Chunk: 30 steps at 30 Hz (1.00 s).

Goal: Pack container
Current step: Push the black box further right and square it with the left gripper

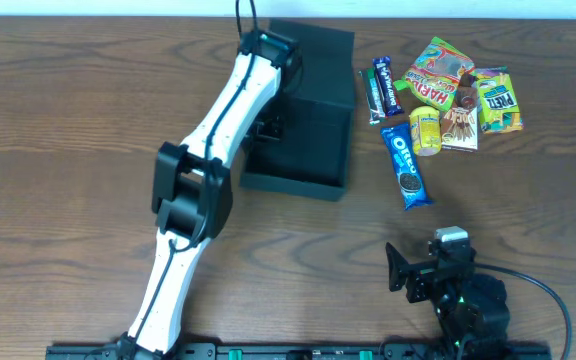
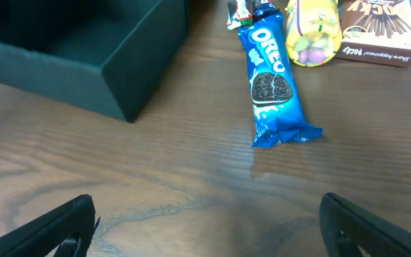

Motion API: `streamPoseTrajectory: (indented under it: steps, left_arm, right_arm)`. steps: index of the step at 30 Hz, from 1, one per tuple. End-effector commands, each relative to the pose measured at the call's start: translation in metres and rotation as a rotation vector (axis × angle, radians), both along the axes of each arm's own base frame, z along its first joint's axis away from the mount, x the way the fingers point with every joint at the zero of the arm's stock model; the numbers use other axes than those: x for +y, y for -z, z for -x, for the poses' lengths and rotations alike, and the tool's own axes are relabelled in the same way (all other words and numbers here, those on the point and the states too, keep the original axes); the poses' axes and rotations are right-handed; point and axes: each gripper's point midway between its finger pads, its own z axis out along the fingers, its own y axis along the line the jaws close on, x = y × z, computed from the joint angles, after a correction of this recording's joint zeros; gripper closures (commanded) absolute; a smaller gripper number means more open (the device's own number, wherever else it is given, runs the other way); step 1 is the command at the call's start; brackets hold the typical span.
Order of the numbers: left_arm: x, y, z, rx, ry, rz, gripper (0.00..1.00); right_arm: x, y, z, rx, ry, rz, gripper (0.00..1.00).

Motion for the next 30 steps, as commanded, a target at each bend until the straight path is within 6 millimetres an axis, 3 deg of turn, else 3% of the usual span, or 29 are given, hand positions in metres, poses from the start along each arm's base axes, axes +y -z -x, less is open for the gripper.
streamPoseTrajectory:
  steps: [1, 10, 17, 18, 20, 27, 30]
  left_arm:
    - [0.024, -0.037, 0.009, -0.006, 0.003, 0.019, 0.94]
    - [0.026, -0.005, 0.033, 0.023, -0.002, 0.129, 0.94]
    - [0.016, -0.03, 0.01, -0.166, 0.048, 0.203, 0.94]
    - [0.015, -0.031, 0.007, -0.179, 0.058, 0.21, 0.83]
    - [0.01, -0.029, 0.006, -0.173, 0.087, 0.238, 0.71]
    - [0.006, -0.015, 0.007, -0.162, 0.113, 0.261, 0.54]
    - [0.006, -0.001, 0.009, -0.153, 0.112, 0.258, 0.53]
  right_arm:
    - [0.0, 0.001, 0.0, -0.007, -0.01, 0.018, 0.01]
    - [0.001, 0.001, 0.0, -0.007, -0.011, 0.017, 0.01]
    - [0.001, 0.001, 0.0, -0.007, -0.011, 0.017, 0.01]
    - [0.001, 0.001, 0.0, -0.007, -0.011, 0.017, 0.01]
    - [0.001, 0.001, 0.0, -0.007, -0.011, 0.017, 0.01]
    - [0.001, 0.001, 0.0, -0.007, -0.011, 0.017, 0.01]
    - [0.001, 0.001, 0.0, -0.007, -0.011, 0.017, 0.01]
